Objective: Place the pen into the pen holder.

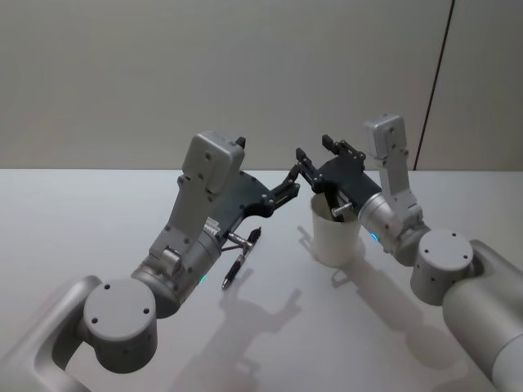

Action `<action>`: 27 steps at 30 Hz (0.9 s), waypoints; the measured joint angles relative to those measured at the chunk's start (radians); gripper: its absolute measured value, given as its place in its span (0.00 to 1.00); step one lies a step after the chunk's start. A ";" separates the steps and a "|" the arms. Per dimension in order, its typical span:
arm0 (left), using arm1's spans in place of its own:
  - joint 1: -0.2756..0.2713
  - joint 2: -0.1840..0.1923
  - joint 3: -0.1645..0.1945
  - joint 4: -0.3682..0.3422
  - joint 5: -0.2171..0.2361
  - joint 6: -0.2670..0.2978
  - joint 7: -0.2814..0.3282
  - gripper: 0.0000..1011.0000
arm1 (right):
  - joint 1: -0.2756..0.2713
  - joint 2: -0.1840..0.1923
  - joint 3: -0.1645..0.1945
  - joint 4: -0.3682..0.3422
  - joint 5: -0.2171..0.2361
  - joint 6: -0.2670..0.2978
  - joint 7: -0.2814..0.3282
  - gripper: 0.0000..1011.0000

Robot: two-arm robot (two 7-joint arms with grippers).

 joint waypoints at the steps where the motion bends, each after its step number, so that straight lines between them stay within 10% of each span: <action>1: 0.000 0.000 0.000 0.000 0.000 0.000 0.000 0.99 | 0.000 0.000 0.000 0.001 0.000 0.000 0.000 0.54; 14: 0.000 0.000 0.000 0.000 0.000 0.000 0.000 0.99 | -0.002 0.000 0.003 0.001 0.006 -0.001 0.003 0.95; 27: 0.000 0.000 0.000 0.000 0.000 0.000 0.000 0.99 | -0.089 0.028 0.014 -0.179 0.026 0.043 -0.012 0.99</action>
